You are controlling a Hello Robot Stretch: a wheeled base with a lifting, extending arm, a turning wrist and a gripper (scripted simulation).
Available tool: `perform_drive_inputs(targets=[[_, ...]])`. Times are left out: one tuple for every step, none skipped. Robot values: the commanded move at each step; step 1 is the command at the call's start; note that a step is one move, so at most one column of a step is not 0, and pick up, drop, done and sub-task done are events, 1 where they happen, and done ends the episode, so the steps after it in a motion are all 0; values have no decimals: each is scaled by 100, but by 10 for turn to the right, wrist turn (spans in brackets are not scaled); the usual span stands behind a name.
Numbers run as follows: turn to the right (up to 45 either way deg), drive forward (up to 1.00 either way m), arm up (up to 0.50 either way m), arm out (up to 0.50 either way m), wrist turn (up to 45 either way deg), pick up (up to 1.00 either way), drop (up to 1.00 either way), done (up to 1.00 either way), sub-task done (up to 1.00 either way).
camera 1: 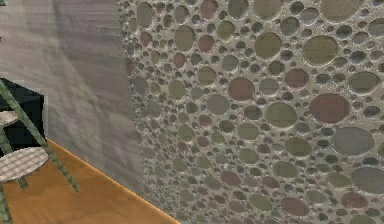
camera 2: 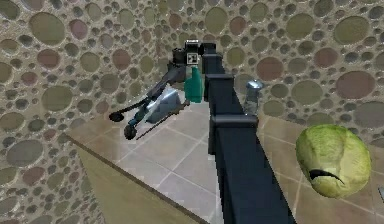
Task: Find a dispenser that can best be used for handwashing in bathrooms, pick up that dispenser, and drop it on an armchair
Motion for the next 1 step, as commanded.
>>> perform_drive_inputs(targets=[[0,0,0,0,450,0,0,0,0]])
